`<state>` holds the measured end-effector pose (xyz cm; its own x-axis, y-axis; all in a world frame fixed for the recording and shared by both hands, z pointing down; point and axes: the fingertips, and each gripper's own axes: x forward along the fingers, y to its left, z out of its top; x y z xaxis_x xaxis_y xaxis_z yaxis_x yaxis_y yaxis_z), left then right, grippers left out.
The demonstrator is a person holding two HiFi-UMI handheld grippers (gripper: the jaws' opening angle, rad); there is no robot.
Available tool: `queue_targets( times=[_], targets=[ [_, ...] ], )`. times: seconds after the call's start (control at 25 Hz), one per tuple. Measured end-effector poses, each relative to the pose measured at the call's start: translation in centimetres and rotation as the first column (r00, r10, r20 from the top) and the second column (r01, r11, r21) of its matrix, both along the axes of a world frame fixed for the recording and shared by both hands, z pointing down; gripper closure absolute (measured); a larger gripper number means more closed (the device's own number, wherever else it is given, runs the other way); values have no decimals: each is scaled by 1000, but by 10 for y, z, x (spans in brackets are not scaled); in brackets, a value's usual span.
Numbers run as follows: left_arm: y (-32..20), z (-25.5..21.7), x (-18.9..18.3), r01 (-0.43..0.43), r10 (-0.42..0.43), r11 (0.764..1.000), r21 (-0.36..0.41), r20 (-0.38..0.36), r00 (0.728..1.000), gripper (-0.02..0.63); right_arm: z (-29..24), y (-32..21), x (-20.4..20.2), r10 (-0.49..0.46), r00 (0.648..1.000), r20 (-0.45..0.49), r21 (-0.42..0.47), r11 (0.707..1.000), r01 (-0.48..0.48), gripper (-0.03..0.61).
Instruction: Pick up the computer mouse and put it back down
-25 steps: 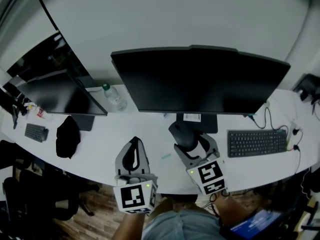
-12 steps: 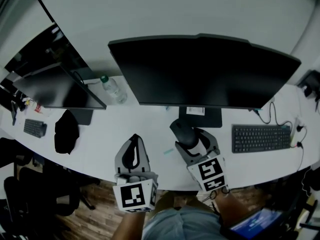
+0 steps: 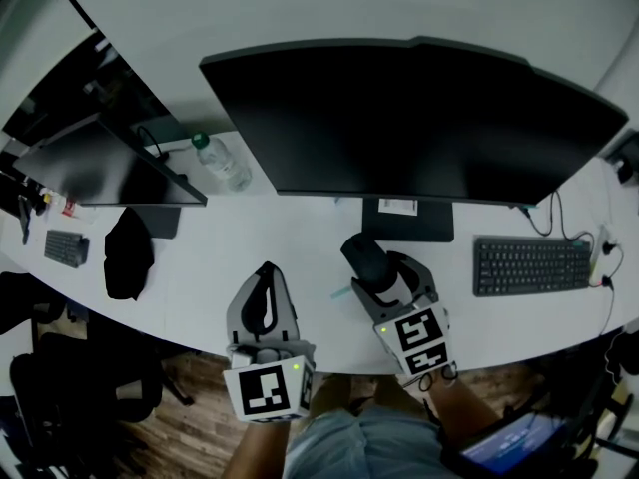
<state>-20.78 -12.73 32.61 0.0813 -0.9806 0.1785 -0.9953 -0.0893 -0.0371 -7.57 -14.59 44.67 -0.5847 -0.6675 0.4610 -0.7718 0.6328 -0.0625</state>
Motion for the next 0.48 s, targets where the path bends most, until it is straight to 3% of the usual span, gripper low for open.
queue_targets(
  times=[0.48],
  targets=[
    [-12,29,-6,-11,11,998,-69,4,1000,609,47,-2,-4,9,1000,-25,-91,996,-11,276]
  ],
)
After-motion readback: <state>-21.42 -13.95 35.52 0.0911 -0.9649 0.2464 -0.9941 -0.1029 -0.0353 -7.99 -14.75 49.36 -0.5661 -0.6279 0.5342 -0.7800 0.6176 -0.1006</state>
